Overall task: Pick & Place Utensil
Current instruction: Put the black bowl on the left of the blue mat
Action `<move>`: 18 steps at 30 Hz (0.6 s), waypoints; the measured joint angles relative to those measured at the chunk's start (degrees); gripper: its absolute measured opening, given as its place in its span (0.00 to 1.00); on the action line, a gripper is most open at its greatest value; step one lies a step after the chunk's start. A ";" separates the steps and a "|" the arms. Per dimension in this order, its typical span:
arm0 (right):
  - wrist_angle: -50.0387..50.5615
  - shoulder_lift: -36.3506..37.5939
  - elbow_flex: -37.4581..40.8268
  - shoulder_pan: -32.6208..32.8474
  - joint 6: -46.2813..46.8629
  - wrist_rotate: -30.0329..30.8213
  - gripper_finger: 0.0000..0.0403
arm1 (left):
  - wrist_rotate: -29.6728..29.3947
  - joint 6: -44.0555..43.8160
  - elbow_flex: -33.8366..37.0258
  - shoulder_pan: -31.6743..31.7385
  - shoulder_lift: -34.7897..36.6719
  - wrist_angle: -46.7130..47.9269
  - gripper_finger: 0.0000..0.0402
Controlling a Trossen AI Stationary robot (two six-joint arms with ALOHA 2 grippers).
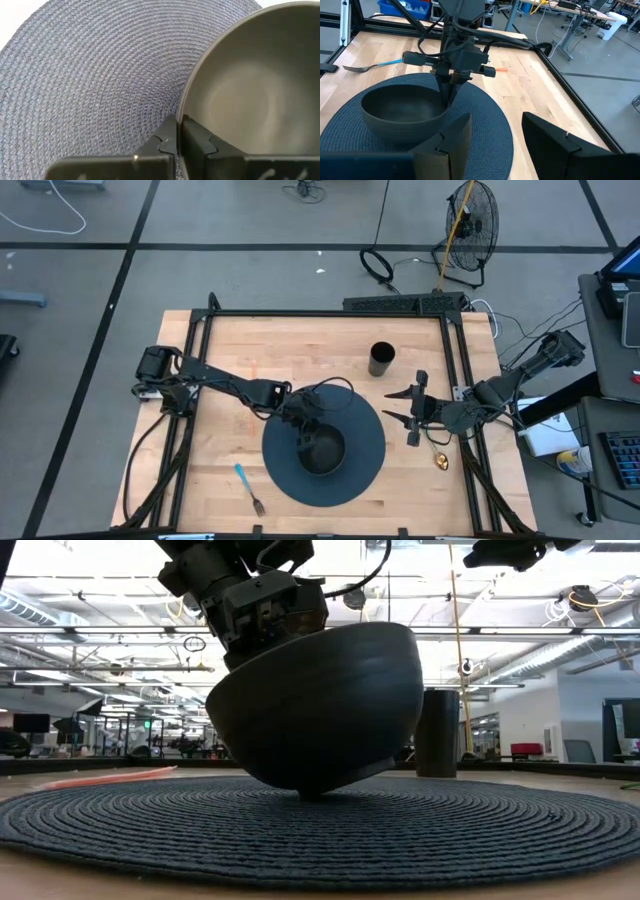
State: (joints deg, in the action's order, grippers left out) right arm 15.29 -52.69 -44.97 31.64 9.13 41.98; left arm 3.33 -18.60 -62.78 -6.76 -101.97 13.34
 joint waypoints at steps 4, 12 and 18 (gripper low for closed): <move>0.00 0.00 0.00 0.00 0.00 0.00 0.42 | -0.01 0.09 0.00 0.00 0.02 -0.01 0.03; 0.30 0.02 0.00 0.00 0.00 0.00 0.41 | -0.11 0.89 0.04 0.00 5.60 3.45 0.02; 0.72 0.02 0.00 0.00 0.00 0.00 0.41 | -2.98 -1.24 0.04 0.00 10.89 13.73 0.01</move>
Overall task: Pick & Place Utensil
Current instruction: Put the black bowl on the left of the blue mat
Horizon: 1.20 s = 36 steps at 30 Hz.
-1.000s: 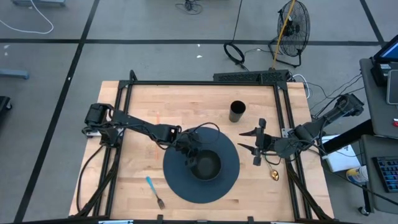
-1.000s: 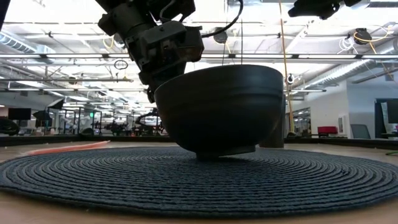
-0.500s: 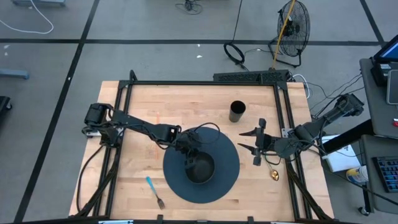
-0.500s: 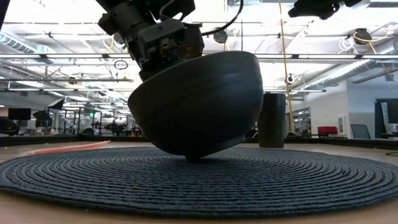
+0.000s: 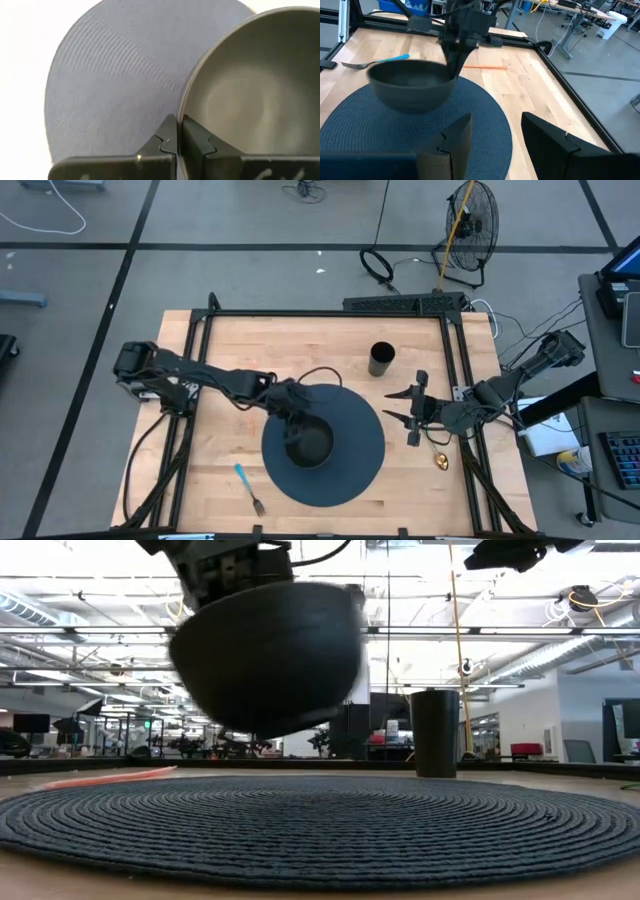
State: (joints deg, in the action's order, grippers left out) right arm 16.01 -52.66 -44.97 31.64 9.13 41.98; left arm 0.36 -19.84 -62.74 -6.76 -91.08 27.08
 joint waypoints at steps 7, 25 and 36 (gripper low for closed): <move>0.11 0.00 0.00 -0.02 -0.41 -0.02 0.41 | -2.46 -3.91 0.00 0.00 0.67 10.26 0.01; 0.14 0.00 0.00 -0.02 0.49 -0.02 0.39 | -1.40 -3.99 0.00 0.09 -3.52 9.90 0.02; -1.37 -0.02 3.38 -0.02 0.66 -0.04 0.39 | 0.11 -3.32 0.00 0.50 -3.83 8.31 0.03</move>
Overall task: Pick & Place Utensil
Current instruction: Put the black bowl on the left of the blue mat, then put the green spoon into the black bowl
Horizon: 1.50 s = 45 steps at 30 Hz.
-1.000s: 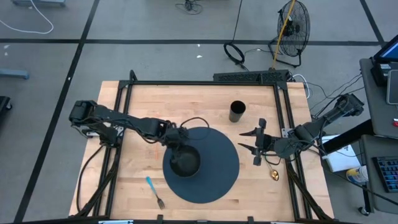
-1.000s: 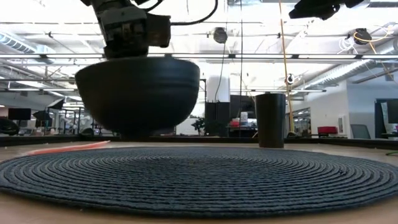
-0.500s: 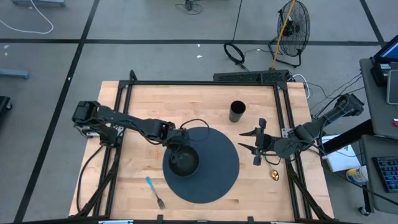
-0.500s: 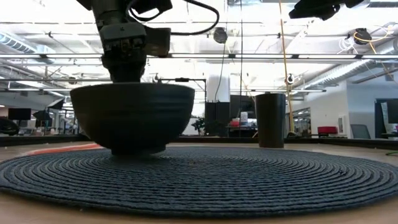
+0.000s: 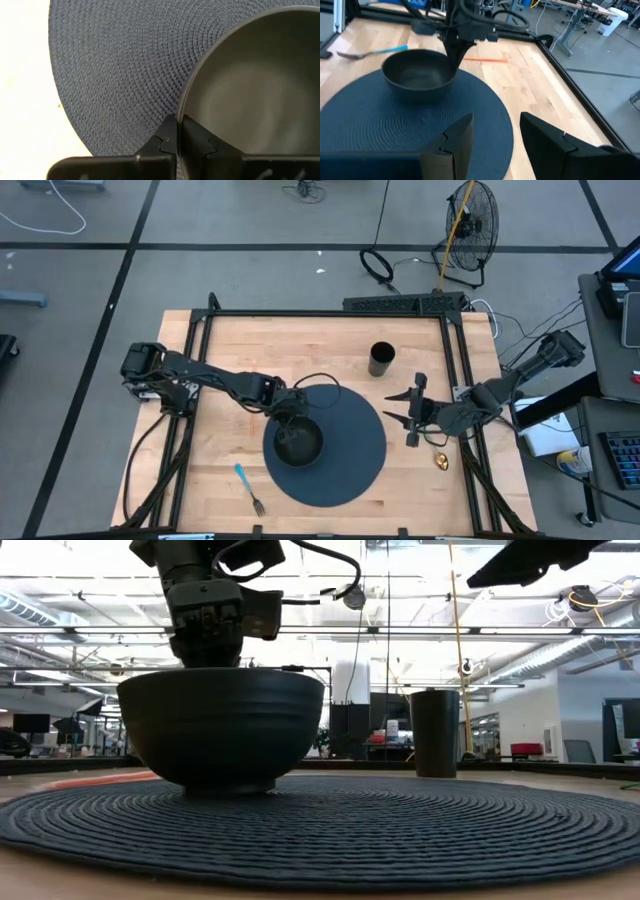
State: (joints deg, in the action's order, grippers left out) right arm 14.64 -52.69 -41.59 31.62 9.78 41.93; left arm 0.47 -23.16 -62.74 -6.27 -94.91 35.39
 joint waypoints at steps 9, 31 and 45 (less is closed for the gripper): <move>-0.11 0.00 0.23 -0.01 0.01 0.00 0.38 | -0.02 0.30 0.00 0.70 0.00 -3.00 0.20; 0.16 0.02 0.29 -0.02 3.57 -0.15 0.39 | -14.46 5.89 -0.04 -0.64 13.53 -4.45 0.51; 15.94 -6.93 0.29 -0.05 37.84 -15.20 0.39 | -41.25 -1.00 9.17 -21.38 29.02 -3.04 0.46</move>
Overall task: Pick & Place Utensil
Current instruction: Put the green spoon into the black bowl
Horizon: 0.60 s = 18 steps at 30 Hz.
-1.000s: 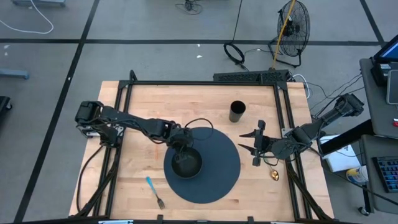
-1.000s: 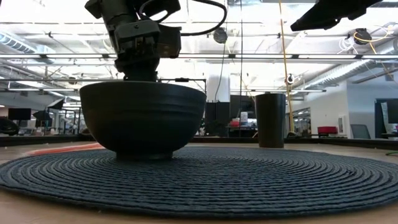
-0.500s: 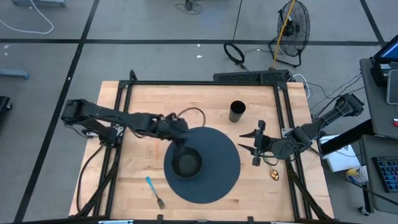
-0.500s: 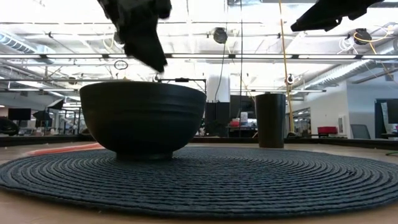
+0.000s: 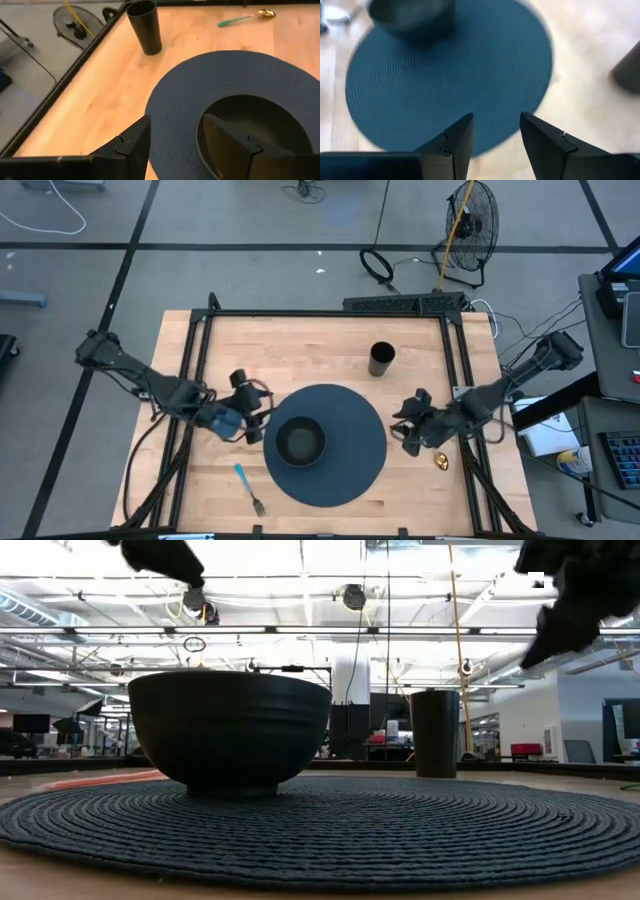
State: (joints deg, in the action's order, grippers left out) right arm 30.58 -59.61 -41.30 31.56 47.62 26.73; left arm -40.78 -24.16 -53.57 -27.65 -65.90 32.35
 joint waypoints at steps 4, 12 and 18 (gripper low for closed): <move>-0.87 -5.53 0.00 -0.90 4.17 -4.68 0.39 | -2.71 1.05 7.58 -3.23 2.22 -10.45 0.46; 4.01 -10.22 -0.02 -3.05 13.75 -10.20 0.39 | -1.29 4.17 13.66 -7.04 3.38 -20.30 0.46; 12.57 -10.49 -0.11 -2.75 24.68 -18.83 0.38 | -5.96 4.19 13.71 -12.60 3.38 -20.31 0.46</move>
State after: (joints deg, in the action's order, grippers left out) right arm 43.14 -70.11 -41.41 28.81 72.30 7.90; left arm -46.74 -19.97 -39.86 -40.25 -62.52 12.04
